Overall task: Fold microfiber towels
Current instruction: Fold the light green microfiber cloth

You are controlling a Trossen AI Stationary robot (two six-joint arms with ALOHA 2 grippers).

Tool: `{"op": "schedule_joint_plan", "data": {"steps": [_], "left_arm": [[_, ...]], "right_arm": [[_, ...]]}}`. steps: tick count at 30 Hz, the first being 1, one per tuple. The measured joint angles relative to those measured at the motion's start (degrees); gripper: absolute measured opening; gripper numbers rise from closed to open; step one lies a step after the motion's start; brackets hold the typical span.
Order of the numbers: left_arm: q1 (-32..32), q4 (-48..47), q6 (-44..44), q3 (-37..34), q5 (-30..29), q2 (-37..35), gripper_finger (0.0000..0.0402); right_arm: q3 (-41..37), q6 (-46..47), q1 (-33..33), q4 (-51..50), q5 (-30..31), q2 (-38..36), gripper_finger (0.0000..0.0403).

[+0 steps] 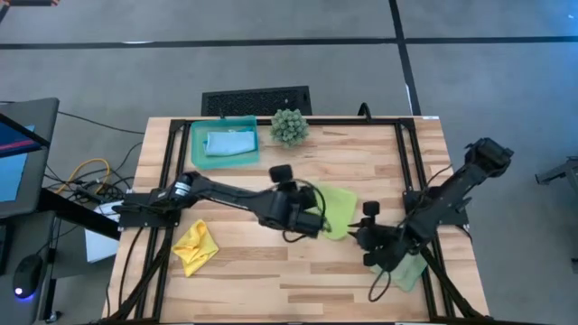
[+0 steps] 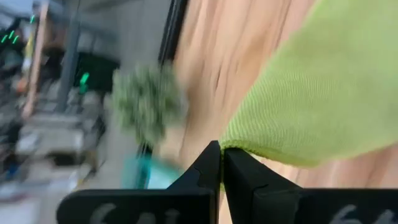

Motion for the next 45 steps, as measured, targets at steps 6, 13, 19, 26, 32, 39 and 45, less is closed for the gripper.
{"op": "schedule_joint_plan", "data": {"steps": [6,13,19,26,32,39,45], "left_arm": [[-0.8,-6.1,-11.7,-10.6,-2.2,0.0,0.0000],[-0.6,-4.9,-17.6,-20.0,-3.0,0.0,0.0000],[-0.5,-4.8,-18.1,-22.5,-3.0,0.0,0.0000],[-0.9,-3.7,-16.4,-22.2,-1.5,0.0,0.0000],[-5.5,-3.7,-10.5,-19.1,5.4,0.0,0.0000],[-9.2,-6.2,-12.0,-18.1,-0.9,-0.1,0.0000],[-5.9,-3.0,-12.8,-21.4,-0.6,-0.1,0.0000]], "right_arm": [[0.0,-11.3,-5.9,9.5,-12.3,8.4,0.0117],[0.0,-23.5,-11.3,13.8,-14.8,15.6,0.0117],[0.1,-29.2,-12.8,17.2,-9.1,19.8,0.0117],[0.0,-31.1,-13.0,21.8,-3.1,21.8,0.0099],[-0.1,-31.8,-12.2,24.0,-18.5,17.9,0.0025],[-4.8,-27.7,-14.4,31.2,-23.0,2.9,0.0029],[-16.5,-2.2,-28.2,25.6,-22.2,-9.2,0.0017]]}}
